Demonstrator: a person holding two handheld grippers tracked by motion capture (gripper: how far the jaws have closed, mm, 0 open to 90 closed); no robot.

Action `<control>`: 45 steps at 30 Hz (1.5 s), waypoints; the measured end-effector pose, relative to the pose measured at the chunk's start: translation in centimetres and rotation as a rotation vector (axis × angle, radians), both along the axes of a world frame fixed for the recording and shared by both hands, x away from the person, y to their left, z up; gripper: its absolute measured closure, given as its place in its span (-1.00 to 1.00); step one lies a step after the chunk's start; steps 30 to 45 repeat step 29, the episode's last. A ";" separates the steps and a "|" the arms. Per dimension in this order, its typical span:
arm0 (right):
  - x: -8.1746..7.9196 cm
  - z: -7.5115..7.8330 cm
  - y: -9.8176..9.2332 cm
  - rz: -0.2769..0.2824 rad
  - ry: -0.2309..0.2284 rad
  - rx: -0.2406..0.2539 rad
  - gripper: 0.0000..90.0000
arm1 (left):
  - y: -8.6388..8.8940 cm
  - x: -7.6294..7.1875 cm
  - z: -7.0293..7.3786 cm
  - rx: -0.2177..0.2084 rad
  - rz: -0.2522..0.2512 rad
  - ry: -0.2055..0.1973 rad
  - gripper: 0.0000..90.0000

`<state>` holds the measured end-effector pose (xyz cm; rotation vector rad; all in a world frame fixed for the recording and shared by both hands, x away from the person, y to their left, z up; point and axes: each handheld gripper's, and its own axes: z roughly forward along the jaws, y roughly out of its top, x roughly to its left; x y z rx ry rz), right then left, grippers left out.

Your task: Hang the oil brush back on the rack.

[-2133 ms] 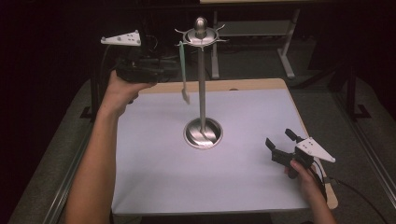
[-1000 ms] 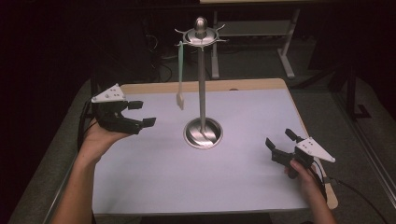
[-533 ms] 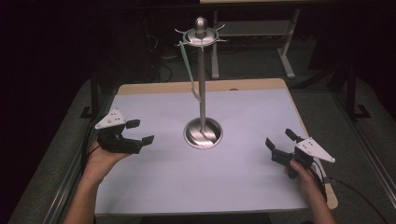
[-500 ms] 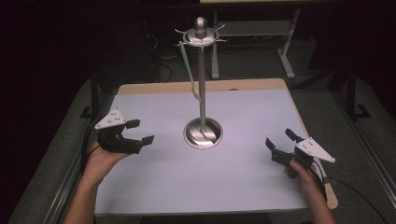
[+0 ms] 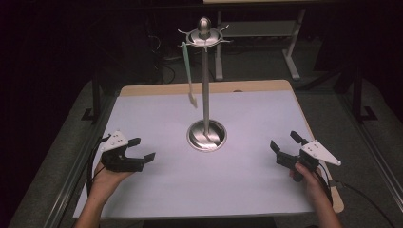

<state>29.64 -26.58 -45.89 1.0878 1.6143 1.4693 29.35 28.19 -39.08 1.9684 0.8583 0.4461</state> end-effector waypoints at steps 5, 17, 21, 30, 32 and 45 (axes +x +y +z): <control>0.0 0.0 0.0 -0.001 -0.001 -0.002 -0.70 | 0.2 -0.3 -1.5 0.023 0.006 0.015 -0.62; 0.0 0.0 0.0 0.000 -0.003 -0.003 -0.70 | 0.7 -0.5 -4.4 0.056 0.028 0.034 -0.63; -0.1 0.0 0.1 0.001 -0.007 -0.004 -0.70 | 0.9 -0.4 -4.7 0.055 0.039 0.033 -0.63; -0.1 0.0 0.1 0.001 -0.007 -0.007 -0.70 | 1.0 -0.4 -4.8 0.060 0.046 0.040 -0.64; -0.1 0.0 0.1 0.001 -0.007 -0.007 -0.70 | 1.0 -0.4 -4.8 0.060 0.046 0.040 -0.64; -0.1 0.0 0.1 0.001 -0.007 -0.007 -0.70 | 1.0 -0.4 -4.8 0.060 0.046 0.040 -0.64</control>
